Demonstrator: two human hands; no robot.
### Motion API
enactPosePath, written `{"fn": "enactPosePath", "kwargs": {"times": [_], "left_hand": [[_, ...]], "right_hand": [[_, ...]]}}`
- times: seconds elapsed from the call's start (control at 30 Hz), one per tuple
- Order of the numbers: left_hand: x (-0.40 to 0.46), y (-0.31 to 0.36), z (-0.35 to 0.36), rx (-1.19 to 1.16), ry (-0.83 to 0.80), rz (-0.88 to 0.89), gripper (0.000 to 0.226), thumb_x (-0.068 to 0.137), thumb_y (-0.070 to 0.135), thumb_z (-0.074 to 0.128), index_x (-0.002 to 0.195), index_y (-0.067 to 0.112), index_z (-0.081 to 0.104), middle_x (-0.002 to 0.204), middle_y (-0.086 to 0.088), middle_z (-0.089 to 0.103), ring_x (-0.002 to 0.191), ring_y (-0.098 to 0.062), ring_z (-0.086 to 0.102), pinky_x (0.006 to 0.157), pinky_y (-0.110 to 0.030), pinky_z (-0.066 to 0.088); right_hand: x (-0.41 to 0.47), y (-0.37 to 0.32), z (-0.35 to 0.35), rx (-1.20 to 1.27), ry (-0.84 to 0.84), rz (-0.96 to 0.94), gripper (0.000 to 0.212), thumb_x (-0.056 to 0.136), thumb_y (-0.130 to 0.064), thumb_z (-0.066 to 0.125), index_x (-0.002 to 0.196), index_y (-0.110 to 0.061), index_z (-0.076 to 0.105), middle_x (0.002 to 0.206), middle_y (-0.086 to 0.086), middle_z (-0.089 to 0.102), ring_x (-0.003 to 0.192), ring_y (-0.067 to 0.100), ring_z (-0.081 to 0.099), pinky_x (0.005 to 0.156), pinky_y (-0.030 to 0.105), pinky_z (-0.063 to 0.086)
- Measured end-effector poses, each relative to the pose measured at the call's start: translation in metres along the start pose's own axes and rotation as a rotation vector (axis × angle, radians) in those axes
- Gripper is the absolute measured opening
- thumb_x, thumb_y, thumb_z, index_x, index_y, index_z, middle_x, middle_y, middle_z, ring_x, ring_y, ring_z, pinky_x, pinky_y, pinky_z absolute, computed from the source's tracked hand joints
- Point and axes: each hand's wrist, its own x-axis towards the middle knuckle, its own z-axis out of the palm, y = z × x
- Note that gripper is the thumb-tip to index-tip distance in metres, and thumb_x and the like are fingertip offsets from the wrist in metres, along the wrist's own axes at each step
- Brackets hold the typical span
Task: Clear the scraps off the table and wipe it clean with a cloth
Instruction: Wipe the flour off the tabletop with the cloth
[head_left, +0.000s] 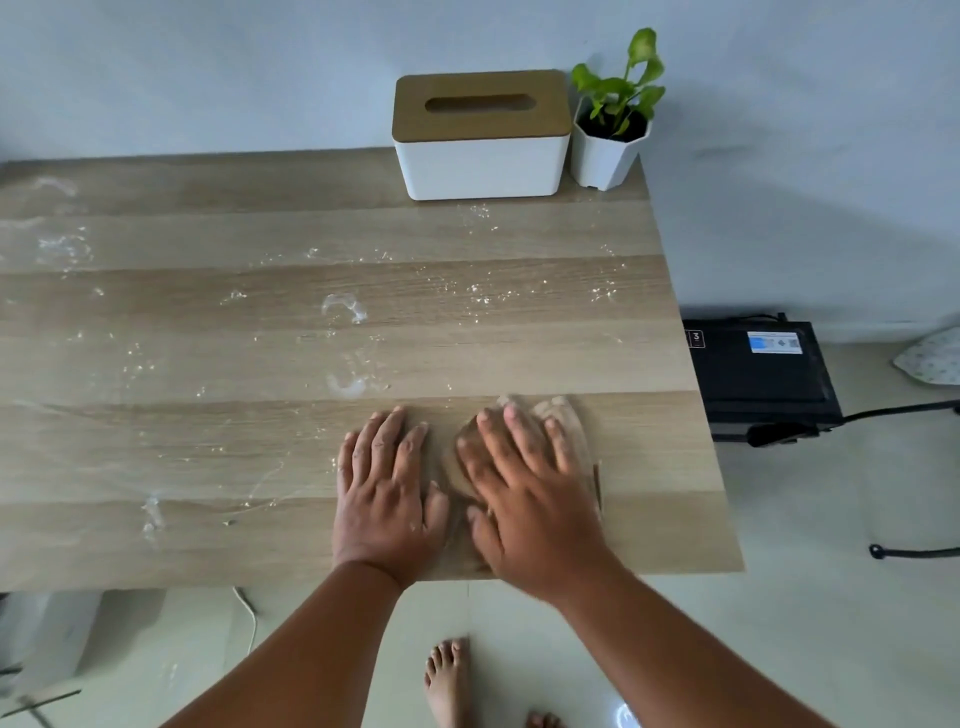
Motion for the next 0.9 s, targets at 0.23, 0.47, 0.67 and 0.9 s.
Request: {"fn": "enactPosePath", "kwargs": {"times": [0.23,0.47,0.67,0.9], "left_hand": [[0.000,0.001,-0.001,-0.014,0.030,0.002,0.066,0.080,0.035,0.044,0.140,0.010,0.056,0.157,-0.011,0.042,0.150,-0.031,0.030,0.123,-0.055,0.019],[0.000,0.001,0.000,-0.019,0.036,-0.002,0.063,0.081,0.030,0.045,0.140,0.010,0.056,0.157,-0.011,0.042,0.150,-0.031,0.030,0.123,-0.055,0.019],[0.000,-0.002,0.001,-0.029,0.025,0.004,0.067,0.081,0.033,0.037,0.142,0.010,0.055,0.157,-0.012,0.042,0.149,-0.032,0.031,0.123,-0.056,0.020],[0.000,-0.001,0.002,-0.030,0.042,0.005,0.063,0.085,0.032,0.038,0.142,0.011,0.055,0.157,-0.011,0.042,0.150,-0.032,0.030,0.123,-0.055,0.019]], "right_hand": [[-0.062,0.059,-0.010,-0.076,-0.035,0.018,0.065,0.103,-0.053,0.032,0.162,-0.030,0.022,0.172,-0.001,0.011,0.159,0.027,0.007,0.120,0.061,0.022],[0.018,0.055,-0.009,-0.084,-0.039,0.493,0.070,0.097,-0.058,0.029,0.160,-0.027,0.027,0.171,0.008,0.013,0.159,0.032,0.001,0.121,0.066,0.014],[0.019,-0.038,0.006,0.021,0.016,0.393,0.071,0.096,-0.052,0.038,0.158,-0.019,0.033,0.170,0.014,0.018,0.158,0.039,0.002,0.118,0.068,0.012],[-0.055,0.004,0.005,-0.041,0.013,0.147,0.071,0.100,-0.060,0.035,0.160,-0.022,0.030,0.172,0.006,0.013,0.159,0.033,0.007,0.119,0.066,0.020]]}}
